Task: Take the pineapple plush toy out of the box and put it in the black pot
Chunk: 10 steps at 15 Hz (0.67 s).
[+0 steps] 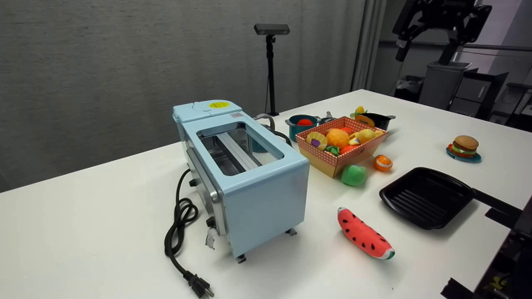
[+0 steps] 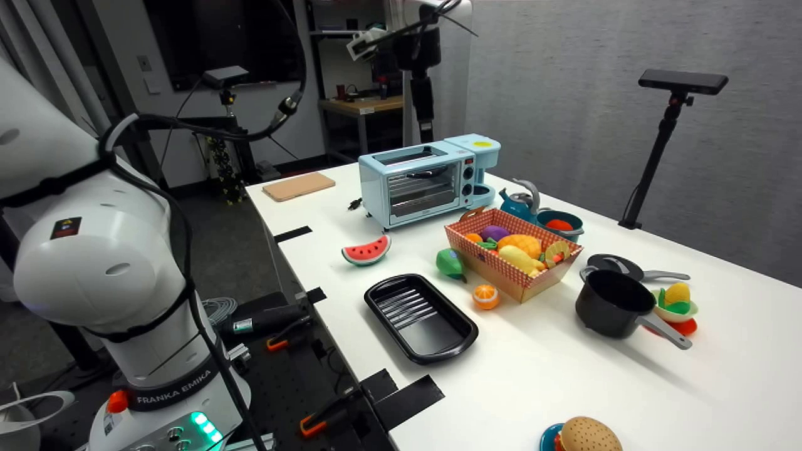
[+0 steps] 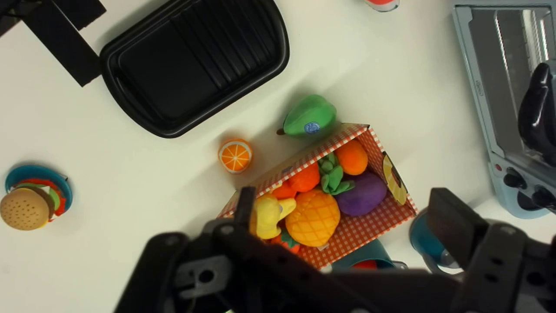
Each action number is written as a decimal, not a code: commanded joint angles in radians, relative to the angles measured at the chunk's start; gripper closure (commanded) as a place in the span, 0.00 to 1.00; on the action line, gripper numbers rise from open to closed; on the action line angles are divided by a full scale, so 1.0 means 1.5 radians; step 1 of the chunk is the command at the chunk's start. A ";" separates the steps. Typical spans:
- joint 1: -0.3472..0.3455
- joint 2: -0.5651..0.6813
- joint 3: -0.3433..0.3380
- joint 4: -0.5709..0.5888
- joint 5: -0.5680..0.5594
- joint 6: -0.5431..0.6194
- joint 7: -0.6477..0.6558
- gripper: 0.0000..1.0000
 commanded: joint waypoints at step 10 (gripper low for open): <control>0.003 0.041 -0.004 0.045 -0.005 -0.004 0.025 0.00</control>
